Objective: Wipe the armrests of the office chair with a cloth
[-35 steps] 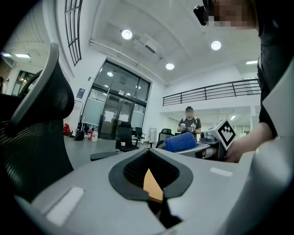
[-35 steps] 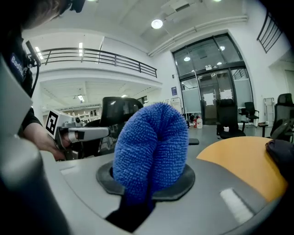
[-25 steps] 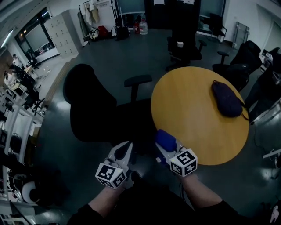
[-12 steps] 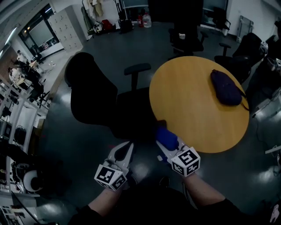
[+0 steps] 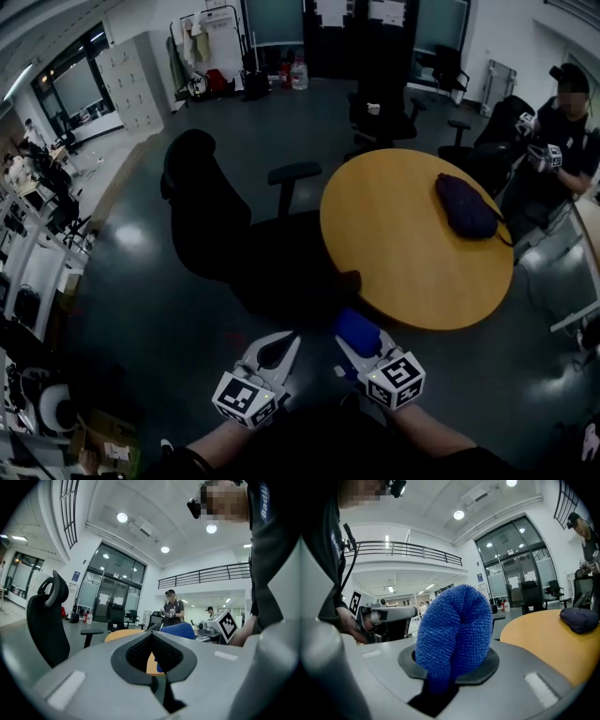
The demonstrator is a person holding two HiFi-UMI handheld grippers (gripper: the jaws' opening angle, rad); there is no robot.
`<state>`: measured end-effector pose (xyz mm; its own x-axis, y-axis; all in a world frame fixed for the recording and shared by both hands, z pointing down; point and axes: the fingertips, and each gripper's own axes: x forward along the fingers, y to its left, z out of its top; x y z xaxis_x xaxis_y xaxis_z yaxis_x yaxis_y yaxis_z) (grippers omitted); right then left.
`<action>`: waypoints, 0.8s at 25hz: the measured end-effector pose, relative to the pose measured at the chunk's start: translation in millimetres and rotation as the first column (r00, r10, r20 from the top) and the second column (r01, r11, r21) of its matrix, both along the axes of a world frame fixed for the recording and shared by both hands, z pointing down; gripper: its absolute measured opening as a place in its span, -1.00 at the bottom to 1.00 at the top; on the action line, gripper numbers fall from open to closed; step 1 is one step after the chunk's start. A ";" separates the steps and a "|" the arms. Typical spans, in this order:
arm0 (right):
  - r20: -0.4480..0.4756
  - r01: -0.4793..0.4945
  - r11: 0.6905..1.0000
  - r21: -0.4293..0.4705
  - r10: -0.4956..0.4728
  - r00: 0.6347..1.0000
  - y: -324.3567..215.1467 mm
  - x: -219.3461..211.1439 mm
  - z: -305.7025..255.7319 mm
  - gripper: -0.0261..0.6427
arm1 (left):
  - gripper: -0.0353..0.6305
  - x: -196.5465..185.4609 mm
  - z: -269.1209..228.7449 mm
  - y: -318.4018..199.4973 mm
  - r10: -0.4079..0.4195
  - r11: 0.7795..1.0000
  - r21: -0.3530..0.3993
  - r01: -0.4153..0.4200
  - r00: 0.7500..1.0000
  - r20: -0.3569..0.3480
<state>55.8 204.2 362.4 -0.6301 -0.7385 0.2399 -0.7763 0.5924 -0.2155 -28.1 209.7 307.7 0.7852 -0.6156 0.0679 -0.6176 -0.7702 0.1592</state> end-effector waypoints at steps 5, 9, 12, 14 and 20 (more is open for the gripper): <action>0.001 0.007 1.000 0.024 -0.007 1.000 15.5 -20.9 -7.0 -0.60 | -0.85 -13.7 -0.6 9.7 0.028 1.000 0.010 -0.028 1.000 -0.011; -0.007 0.017 0.998 0.058 -0.016 1.000 24.3 -34.8 -13.9 -0.61 | -0.85 -19.4 3.9 19.3 0.045 0.999 0.017 -0.044 0.999 -0.025; -0.008 0.025 0.998 0.062 -0.025 1.000 29.4 -38.1 -16.9 -0.61 | -0.85 -18.4 1.9 23.6 0.055 0.998 0.010 -0.055 0.998 -0.022; -0.005 0.024 0.998 0.055 -0.024 1.000 31.8 -36.9 -14.1 -0.61 | -0.85 -17.1 4.5 26.3 0.058 0.998 0.008 -0.058 0.998 -0.027; -0.003 0.030 0.999 0.044 -0.030 1.000 32.7 -33.7 -8.5 -0.61 | -0.85 -12.9 7.1 26.9 0.063 0.998 0.009 -0.062 0.998 -0.022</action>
<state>22.1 236.9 353.9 -0.6515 -0.7292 0.2093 -0.7587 0.6241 -0.1868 -41.0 236.6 314.9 0.8234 -0.5656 0.0450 -0.5645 -0.8085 0.1665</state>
